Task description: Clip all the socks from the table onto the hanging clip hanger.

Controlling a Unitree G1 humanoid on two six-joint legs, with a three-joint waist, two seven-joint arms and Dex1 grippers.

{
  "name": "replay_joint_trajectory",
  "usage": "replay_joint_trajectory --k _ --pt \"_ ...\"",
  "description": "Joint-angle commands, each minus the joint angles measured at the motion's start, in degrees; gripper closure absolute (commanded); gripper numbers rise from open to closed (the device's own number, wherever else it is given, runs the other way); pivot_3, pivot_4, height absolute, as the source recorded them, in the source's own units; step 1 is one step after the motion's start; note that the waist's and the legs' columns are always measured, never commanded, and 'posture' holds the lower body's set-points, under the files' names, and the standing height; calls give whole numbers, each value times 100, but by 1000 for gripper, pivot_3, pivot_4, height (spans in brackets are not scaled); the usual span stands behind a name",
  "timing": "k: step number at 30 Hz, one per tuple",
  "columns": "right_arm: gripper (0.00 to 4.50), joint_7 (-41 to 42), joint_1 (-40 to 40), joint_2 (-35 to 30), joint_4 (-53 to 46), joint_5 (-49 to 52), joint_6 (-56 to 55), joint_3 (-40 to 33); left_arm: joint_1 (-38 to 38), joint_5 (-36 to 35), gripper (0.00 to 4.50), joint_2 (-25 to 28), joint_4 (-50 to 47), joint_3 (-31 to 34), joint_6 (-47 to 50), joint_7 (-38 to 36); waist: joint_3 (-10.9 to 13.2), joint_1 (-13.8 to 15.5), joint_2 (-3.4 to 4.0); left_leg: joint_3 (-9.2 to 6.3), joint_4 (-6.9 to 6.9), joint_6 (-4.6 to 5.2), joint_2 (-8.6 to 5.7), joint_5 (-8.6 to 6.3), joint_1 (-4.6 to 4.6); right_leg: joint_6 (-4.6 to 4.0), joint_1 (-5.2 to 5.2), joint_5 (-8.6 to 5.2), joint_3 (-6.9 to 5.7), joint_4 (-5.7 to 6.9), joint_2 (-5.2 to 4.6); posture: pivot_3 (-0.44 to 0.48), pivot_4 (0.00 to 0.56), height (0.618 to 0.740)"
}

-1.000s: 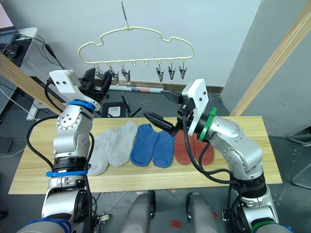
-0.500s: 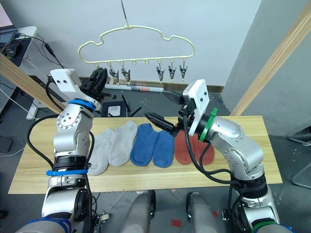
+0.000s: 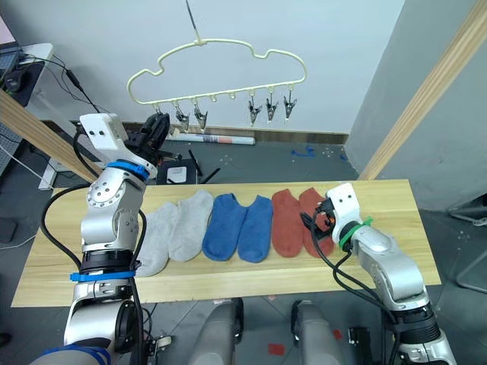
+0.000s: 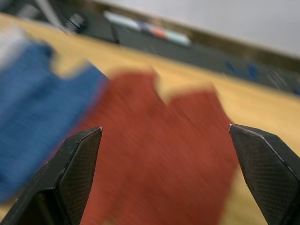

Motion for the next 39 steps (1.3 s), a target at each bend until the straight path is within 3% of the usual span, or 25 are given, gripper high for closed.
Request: replay_joint_trajectory --k 1,10,16,19,30,35,39 --pt "0 -36 -236 101 554 -283 -408 -22 15 -46 4416 20 -201 20 39 -8 0 -12 0 -2 0 -3 4 2 0 0 0 0 0 0 8 152 359 740" --pt "0 75 -1080 469 2609 -761 -980 77 34 -52 4416 28 -286 2 127 -23 0 -61 0 3 -4 -5 -2 2 -3 0 -1 1 6 -3 19 157 360 740" --pt "0 195 -1165 593 3089 -895 -1016 99 102 -58 4416 46 -385 24 169 -23 -1 -62 -1 1 -5 -6 -1 2 -5 0 -2 1 3 -2 18 174 355 740" --pt "605 398 -984 547 2964 -977 -996 217 143 -54 4416 61 -427 46 182 -15 -1 -61 -1 0 -4 -6 -1 2 -3 2 -1 2 3 1 18 183 354 740" --pt "4454 770 -395 180 2283 -1244 -1206 352 208 -146 4416 80 -469 91 319 -54 -2 -47 -2 0 -4 -6 -1 2 6 4 7 3 5 1 18 192 347 740" --pt "4485 1223 -276 -133 1246 -849 -807 131 250 -1118 4416 20 -644 380 1444 -276 -1 -1 -2 2 -2 -6 -5 2 5 6 7 4 7 0 16 193 344 740" --pt "4485 1652 -415 -122 -166 116 630 -33 167 -2865 4416 -115 -884 1099 3190 18 -1 -76 -1 -2 -2 -7 9 2 6 6 5 4 7 5 14 187 341 740"
